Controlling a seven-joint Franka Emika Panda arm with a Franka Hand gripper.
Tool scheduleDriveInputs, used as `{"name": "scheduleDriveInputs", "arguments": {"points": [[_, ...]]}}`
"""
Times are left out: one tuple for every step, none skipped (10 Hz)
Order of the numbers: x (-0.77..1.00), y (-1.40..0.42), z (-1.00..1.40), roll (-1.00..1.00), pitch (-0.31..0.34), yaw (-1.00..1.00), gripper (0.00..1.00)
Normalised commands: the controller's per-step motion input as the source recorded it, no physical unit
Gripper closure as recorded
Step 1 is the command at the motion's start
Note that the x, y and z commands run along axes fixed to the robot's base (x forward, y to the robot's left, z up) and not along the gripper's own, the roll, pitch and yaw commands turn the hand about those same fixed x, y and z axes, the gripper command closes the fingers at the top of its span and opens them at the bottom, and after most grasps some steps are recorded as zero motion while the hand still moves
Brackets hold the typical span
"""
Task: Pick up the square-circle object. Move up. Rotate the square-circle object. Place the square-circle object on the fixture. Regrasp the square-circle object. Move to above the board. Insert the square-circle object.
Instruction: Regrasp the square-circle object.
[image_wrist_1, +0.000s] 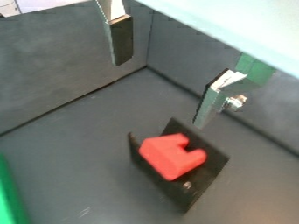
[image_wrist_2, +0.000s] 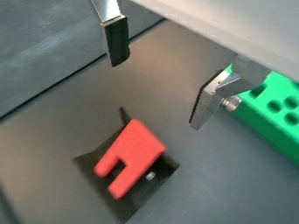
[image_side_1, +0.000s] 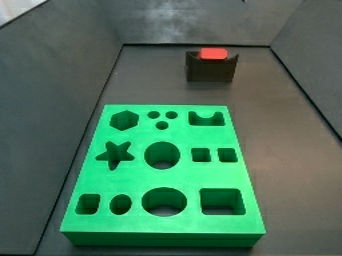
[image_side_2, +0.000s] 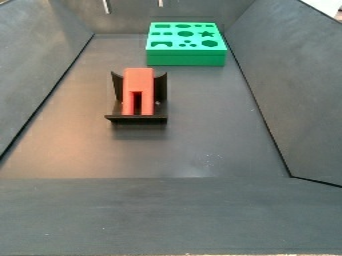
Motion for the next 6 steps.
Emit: {"name": "scheduleDriveInputs", "arguments": {"points": [[-0.01,-0.02,0.01,1.00,0.003,0.03,0.00],[-0.01,-0.02,0.01,1.00,0.006,0.03,0.00],[0.01,-0.02,0.00,1.00,0.010,0.04,0.00],[0.02,-0.02,-0.01,1.00,0.019,0.04,0.00],[0.03,-0.02,0.00,1.00,0.029,0.04,0.00],[0.04,-0.02,-0.01,1.00,0.041,0.05,0.00]]}}
